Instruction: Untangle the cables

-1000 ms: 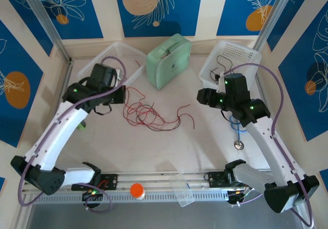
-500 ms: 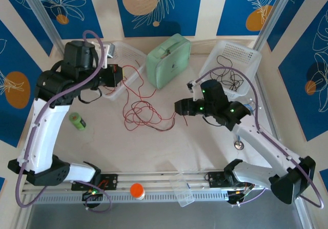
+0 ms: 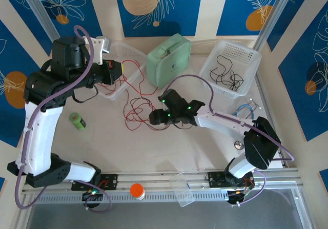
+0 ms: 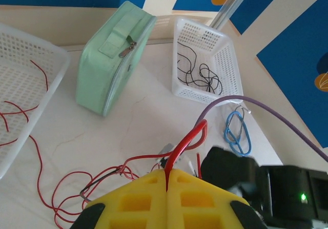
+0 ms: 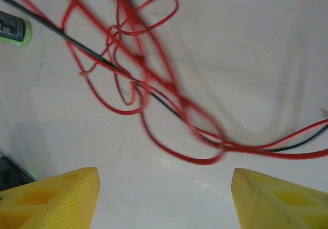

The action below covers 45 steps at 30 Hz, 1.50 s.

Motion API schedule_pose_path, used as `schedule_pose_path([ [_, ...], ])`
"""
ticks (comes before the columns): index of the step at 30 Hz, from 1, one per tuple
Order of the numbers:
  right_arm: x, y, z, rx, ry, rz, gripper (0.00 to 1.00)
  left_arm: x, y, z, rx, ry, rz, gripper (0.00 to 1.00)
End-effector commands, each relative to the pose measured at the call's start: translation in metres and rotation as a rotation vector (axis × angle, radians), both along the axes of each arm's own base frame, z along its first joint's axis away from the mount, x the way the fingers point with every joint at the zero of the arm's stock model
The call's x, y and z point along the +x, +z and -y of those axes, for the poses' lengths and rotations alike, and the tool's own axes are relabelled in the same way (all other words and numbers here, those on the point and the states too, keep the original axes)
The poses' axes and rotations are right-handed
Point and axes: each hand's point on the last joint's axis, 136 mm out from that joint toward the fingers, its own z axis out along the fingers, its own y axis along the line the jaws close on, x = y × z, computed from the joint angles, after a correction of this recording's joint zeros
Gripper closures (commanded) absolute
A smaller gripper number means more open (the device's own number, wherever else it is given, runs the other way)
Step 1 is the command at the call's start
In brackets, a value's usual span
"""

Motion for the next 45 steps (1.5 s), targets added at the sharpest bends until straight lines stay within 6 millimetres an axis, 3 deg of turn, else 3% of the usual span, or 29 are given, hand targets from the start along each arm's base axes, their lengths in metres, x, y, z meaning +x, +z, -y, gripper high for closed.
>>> schedule_pose_path([
  [1,0.023,0.035,-0.013,0.037,-0.170,0.140,0.26,-0.005,0.013,0.006,-0.051,-0.030,0.020,1.00],
  [6,0.051,0.030,-0.007,-0.073,-0.326,0.250,0.26,-0.008,0.016,0.009,-0.074,-0.045,0.021,1.00],
  [13,0.081,-0.005,0.025,-0.289,-0.492,0.337,0.29,-0.016,0.029,0.002,-0.085,-0.035,0.057,1.00],
  [18,0.082,-0.025,0.065,-0.372,-0.554,0.310,0.33,-0.018,0.039,-0.010,-0.066,0.010,0.091,1.00],
  [27,0.064,-0.058,0.138,-0.403,-0.581,0.197,0.34,-0.007,0.048,-0.035,0.017,0.139,0.149,1.00],
  [30,0.061,-0.070,0.154,-0.381,-0.567,0.138,0.33,-0.001,0.050,-0.047,0.055,0.202,0.174,1.00],
  [34,0.062,-0.076,0.156,-0.345,-0.510,0.109,0.33,0.004,0.047,-0.049,0.075,0.225,0.168,1.00],
  [39,0.062,-0.067,0.138,-0.287,-0.404,0.088,0.34,0.008,0.016,-0.030,0.078,0.143,0.077,1.00],
  [41,0.062,-0.059,0.130,-0.264,-0.363,0.068,0.36,0.010,-0.013,-0.019,0.101,0.101,-0.006,0.93],
  [45,0.055,-0.037,0.124,-0.239,-0.307,0.042,0.37,0.009,-0.104,0.000,0.175,0.009,-0.234,0.67],
])
